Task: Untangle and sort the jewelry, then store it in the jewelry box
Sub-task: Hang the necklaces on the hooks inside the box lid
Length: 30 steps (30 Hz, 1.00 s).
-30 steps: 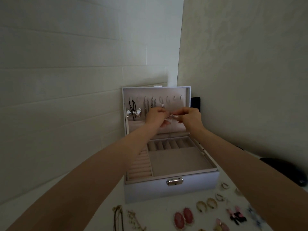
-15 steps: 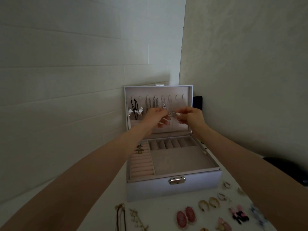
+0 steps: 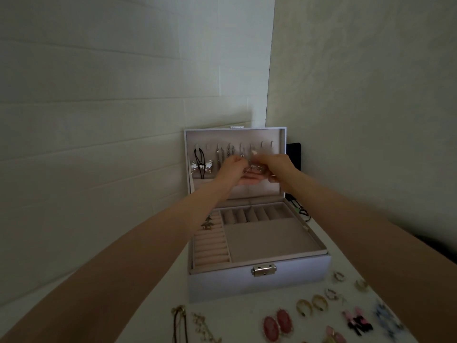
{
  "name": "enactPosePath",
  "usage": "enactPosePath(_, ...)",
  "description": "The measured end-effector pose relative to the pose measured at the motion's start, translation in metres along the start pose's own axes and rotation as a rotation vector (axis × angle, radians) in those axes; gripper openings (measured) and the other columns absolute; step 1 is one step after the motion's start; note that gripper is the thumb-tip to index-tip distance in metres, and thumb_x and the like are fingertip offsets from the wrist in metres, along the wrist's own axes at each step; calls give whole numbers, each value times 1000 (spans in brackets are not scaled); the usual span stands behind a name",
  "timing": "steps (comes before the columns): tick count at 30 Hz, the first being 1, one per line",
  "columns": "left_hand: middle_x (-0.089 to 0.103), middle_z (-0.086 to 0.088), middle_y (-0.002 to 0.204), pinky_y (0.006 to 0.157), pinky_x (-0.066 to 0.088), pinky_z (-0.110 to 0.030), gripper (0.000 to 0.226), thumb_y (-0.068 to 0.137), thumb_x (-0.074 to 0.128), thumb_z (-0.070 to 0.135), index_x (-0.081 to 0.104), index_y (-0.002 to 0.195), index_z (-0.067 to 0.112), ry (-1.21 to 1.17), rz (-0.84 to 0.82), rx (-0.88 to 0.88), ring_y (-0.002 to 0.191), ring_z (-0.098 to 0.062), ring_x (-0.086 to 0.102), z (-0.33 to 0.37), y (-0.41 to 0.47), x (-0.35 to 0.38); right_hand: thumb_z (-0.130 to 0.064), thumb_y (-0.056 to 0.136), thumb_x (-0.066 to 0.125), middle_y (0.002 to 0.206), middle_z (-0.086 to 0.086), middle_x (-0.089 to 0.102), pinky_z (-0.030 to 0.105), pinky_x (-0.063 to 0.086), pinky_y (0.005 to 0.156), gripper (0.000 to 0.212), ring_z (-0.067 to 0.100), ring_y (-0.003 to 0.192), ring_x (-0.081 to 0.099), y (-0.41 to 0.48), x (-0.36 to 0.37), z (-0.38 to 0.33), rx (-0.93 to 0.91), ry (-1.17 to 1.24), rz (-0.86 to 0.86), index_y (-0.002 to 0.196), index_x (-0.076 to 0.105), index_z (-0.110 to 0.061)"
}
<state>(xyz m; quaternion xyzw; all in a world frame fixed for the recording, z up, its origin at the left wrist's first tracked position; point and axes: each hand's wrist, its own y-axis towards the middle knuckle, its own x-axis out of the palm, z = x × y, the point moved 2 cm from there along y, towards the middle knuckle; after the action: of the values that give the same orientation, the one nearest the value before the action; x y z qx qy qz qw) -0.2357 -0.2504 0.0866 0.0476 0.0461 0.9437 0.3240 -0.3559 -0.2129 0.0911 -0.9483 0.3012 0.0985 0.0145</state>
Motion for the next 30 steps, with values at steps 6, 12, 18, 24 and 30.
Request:
enactPosePath(6, 65, -19, 82, 60, 59, -28, 20, 100, 36, 3, 44, 117, -4, -39, 31, 32, 56, -17, 69, 2, 3, -1, -10, 87, 64, 67, 1, 59, 20, 40, 47, 11, 8, 47, 50, 3, 4, -17, 36, 336, -51, 76, 59, -11)
enactPosePath(12, 62, -16, 83, 60, 57, -21, 32, 89, 56, -8, 48, 119, -10, 69, 16, 101, 54, -9, 67, 10, 5, 1, -16, 87, 62, 82, -4, 68, 20, 40, 56, 4, 5, 59, 51, 6, -2, -24, -75, 479, -92, 87, 65, -14)
enactPosePath(18, 59, -10, 74, 55, 53, -14, 23, 92, 50, -6, 56, 114, -13, 151, 25, 150, 51, -3, 61, 7, 2, -5, -12, 86, 60, 68, -3, 61, 25, 45, 66, 8, 11, 61, 51, -2, -6, -20, -131, 563, -195, 78, 60, -14)
enactPosePath(24, 59, -2, 79, 56, 49, -11, 10, 90, 57, -4, 62, 98, -1, 180, 33, 129, 64, -7, 56, -2, -10, -15, -7, 85, 61, 63, -2, 45, 22, 43, 61, 10, 10, 59, 42, -8, -15, 5, -130, 389, -169, 91, 65, -14)
enactPosePath(30, 66, -12, 80, 60, 57, -22, 10, 93, 48, -6, 56, 94, 0, 174, -72, 147, 60, -11, 68, -7, -22, -21, -14, 83, 70, 79, 3, 62, 20, 45, 62, 14, 9, 63, 50, -28, -10, 12, -260, -10, -290, 96, 72, -17)
